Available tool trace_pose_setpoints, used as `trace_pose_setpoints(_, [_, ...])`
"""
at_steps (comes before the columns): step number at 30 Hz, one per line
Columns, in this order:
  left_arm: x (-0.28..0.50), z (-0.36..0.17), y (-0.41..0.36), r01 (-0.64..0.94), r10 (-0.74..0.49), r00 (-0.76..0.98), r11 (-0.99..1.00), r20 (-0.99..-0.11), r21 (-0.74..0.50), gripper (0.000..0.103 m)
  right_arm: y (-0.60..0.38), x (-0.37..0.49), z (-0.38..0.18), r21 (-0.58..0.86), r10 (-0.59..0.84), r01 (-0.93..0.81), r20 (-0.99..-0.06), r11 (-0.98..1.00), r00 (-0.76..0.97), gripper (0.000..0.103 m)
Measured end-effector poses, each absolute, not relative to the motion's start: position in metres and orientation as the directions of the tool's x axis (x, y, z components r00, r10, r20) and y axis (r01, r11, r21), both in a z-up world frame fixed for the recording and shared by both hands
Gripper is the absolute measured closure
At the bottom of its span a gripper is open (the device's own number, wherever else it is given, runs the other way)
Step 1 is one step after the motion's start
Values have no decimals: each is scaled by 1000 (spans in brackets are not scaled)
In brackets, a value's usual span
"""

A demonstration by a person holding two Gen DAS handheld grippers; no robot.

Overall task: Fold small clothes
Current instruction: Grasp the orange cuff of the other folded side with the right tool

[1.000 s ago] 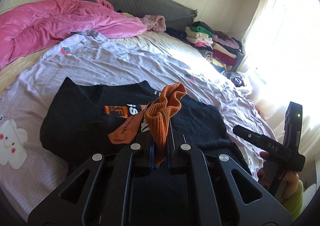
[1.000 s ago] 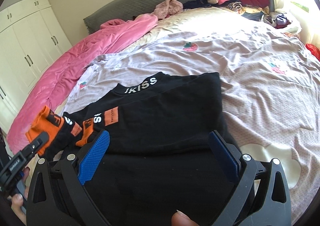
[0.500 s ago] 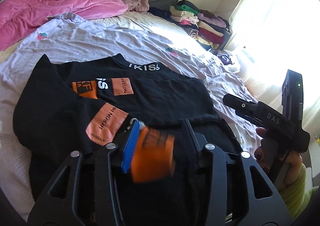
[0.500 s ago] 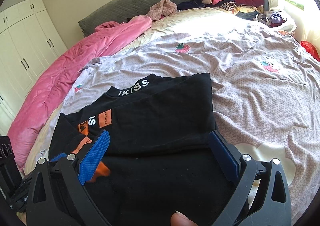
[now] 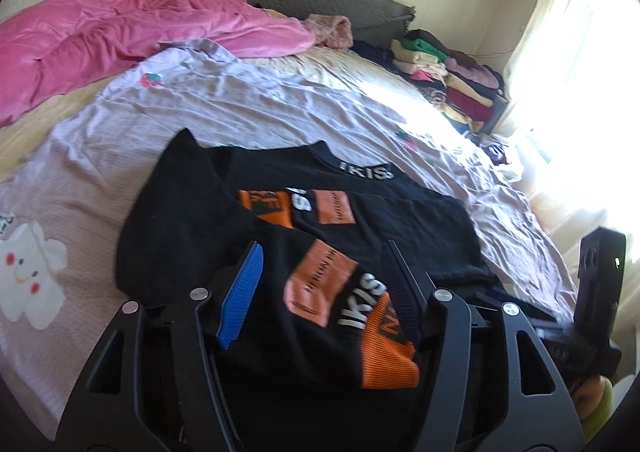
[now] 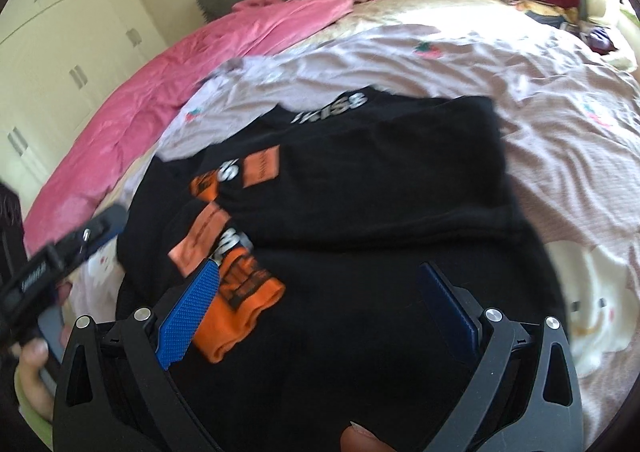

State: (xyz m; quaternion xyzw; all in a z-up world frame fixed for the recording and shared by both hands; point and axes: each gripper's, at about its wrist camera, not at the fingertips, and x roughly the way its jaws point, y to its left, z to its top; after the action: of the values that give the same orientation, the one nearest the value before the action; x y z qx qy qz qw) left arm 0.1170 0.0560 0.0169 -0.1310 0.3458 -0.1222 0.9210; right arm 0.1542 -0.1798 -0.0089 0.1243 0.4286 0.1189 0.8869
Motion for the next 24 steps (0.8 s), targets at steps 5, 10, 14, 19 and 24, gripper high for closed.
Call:
trace_pose_setpoints(5, [117, 19, 79, 86, -280, 751, 939, -597, -333, 41, -149, 154, -24, 292, 329, -157, -764, 943, 555, 4])
trace_pose_setpoints(10, [118, 19, 99, 47, -260, 769, 934, -585, -353, 40, -131, 156, -40, 277, 318, -157, -779, 948, 541, 5])
trace_pose_setpoints(14, [118, 18, 108, 24, -248, 776, 930, -579, -366, 40, -120, 158, -45, 255, 311, -178, -773, 950, 552, 21])
trace_pose_setpoints(19, [119, 17, 115, 11, -238, 784, 928, -573, -371, 40, -110, 161, -46, 215, 296, -205, -763, 955, 574, 45])
trace_pose_setpoints(24, [120, 15, 120, -8, -228, 787, 925, -573, -379, 40, -115, 163, -42, 211, 283, -190, -743, 959, 607, 72])
